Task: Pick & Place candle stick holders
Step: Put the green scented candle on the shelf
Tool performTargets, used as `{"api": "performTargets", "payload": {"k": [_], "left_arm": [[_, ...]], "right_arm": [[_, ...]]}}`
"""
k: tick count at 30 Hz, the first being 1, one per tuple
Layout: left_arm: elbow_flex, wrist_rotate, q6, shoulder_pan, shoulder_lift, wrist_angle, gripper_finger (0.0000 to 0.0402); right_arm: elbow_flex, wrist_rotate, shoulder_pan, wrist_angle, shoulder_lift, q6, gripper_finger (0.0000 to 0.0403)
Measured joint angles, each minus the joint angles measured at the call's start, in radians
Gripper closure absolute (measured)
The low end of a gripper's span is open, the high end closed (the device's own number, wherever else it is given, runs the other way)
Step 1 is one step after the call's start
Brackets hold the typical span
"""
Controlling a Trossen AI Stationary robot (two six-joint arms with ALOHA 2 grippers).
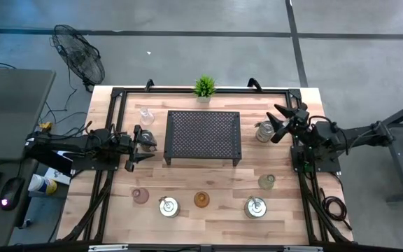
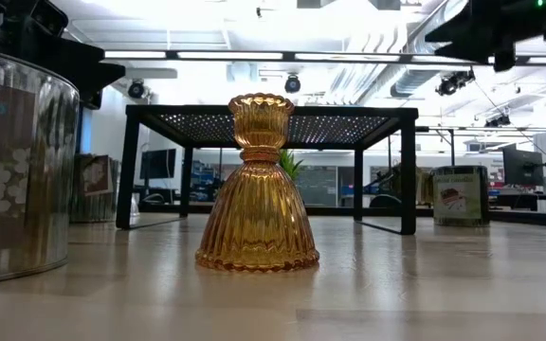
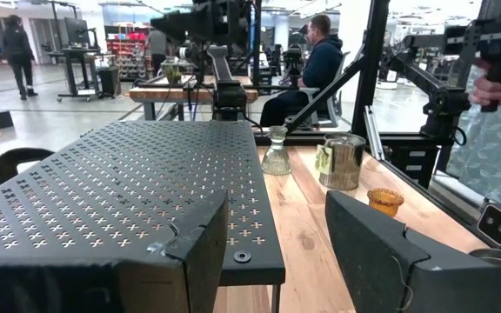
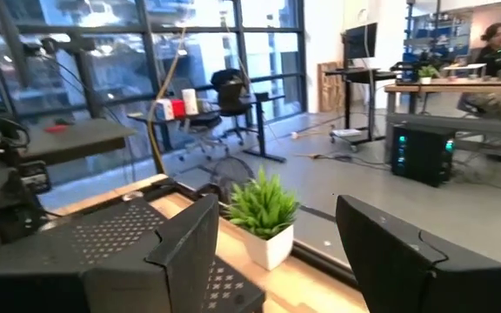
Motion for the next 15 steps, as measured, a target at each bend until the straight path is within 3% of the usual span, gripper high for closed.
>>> {"api": "performTargets", "payload": {"k": [11,15], "left_arm": [[0.0,0.0,0.0,0.0,0.0,0.0,0.0213],[0.0,0.0,0.0,0.0,0.0,0.0,0.0213]], "right_arm": [[0.312,0.139,-0.003,-0.314,0.186,0.026,0.0176],[0.401,0.129,-0.049,-0.431,0.255,0.072,0.0176]]}}
